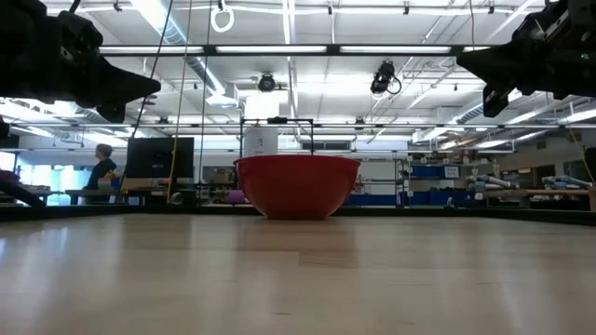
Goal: Nest bowls inside each other
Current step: Return to Home Position
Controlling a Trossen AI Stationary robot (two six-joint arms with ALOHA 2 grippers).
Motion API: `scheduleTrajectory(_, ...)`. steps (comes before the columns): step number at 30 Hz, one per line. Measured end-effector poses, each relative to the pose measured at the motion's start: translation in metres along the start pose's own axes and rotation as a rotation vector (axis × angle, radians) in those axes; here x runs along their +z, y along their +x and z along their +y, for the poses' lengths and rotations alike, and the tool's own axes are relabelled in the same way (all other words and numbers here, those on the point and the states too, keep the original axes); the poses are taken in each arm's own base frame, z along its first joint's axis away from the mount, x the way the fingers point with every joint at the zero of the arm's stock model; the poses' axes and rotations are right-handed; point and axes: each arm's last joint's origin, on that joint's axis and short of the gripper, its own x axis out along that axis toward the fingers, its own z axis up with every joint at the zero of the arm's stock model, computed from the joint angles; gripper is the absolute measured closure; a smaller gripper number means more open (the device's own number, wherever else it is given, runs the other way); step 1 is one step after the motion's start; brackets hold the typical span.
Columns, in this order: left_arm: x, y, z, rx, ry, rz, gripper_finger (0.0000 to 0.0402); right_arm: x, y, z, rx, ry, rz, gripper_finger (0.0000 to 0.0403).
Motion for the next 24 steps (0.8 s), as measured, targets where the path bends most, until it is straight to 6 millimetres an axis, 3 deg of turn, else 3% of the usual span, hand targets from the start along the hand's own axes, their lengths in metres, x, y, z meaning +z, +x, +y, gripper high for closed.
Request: scheduleTrajectory(24,-0.0003,0.0000,0.0000,0.000,0.003,0.001,0.0399,0.0000,0.0000,-0.0001,-0.003,-0.001,0.000,0.0392)
